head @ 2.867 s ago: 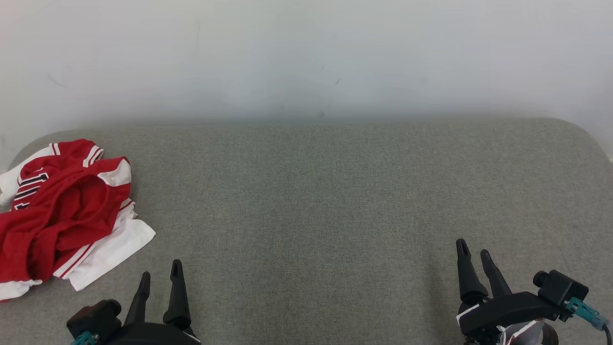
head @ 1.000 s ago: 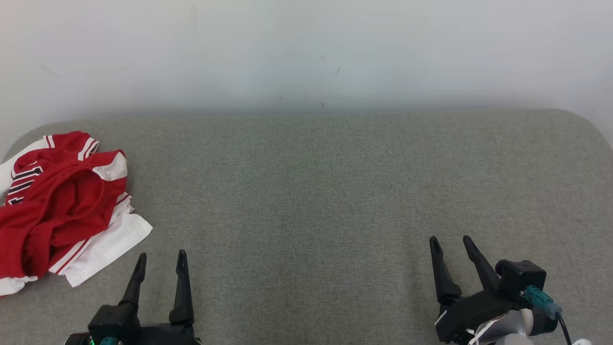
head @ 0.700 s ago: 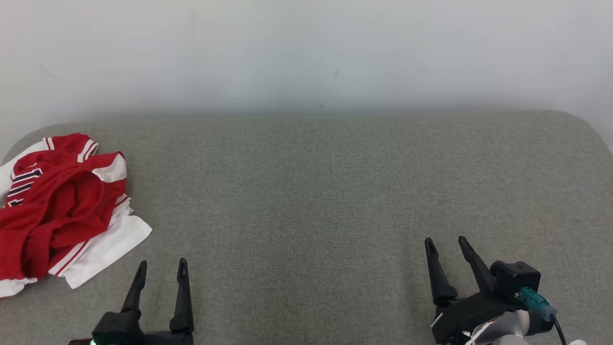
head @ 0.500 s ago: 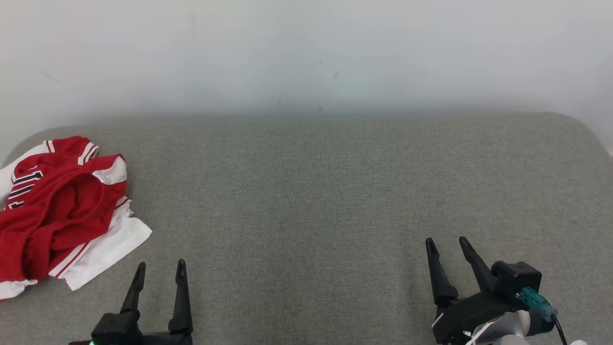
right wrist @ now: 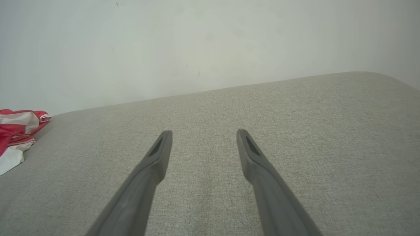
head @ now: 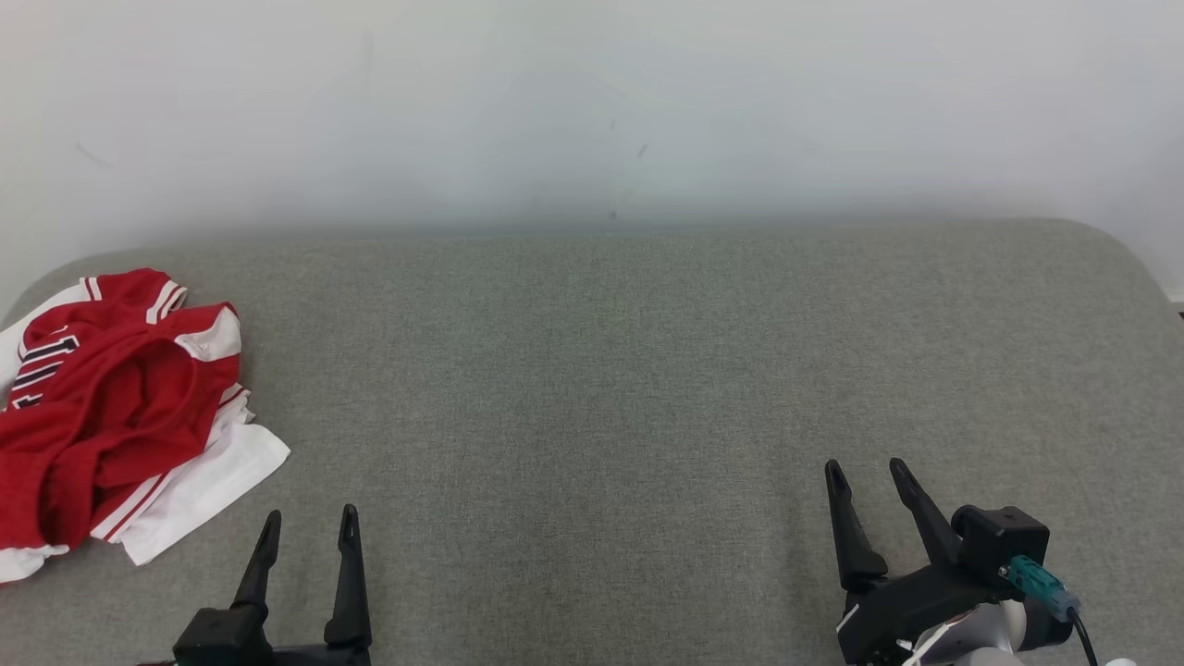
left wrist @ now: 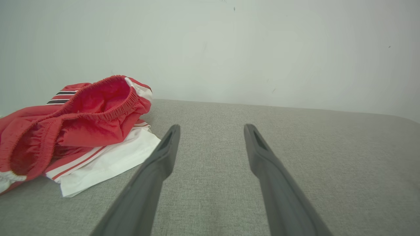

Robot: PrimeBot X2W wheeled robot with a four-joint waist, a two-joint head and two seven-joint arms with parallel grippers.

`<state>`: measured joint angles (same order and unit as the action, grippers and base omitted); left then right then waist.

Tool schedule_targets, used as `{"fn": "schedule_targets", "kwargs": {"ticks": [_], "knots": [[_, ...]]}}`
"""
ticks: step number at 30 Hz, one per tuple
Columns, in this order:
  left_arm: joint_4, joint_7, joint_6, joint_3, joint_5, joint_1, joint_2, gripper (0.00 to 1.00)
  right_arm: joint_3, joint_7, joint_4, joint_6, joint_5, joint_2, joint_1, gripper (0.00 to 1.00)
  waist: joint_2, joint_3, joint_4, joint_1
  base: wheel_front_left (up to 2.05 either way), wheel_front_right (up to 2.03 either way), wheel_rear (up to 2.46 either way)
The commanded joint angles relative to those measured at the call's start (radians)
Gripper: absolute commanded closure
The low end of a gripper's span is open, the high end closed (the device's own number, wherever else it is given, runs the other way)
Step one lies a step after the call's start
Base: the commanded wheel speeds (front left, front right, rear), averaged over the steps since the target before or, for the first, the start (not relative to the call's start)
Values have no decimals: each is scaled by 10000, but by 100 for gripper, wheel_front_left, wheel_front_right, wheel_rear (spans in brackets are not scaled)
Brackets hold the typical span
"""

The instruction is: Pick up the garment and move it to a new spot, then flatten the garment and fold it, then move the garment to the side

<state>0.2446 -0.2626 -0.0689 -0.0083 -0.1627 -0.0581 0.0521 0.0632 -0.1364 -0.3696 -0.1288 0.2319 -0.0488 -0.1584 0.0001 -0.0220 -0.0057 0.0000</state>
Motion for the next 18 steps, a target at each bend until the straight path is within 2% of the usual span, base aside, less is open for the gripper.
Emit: {"fn": "schedule_targets", "kwargs": {"ticks": [1,18], "knots": [[29,-36,-2,20,12,93,-13,0,-16,-26,18,-37,27,-27,117,0,-1,-20,16,0,0,0,0],[-1,-36,80,-110,-107,53,-18,0,48,-119,-148,-37,68,-26,126,0,-1,18,301,0,0,0,0]]}}
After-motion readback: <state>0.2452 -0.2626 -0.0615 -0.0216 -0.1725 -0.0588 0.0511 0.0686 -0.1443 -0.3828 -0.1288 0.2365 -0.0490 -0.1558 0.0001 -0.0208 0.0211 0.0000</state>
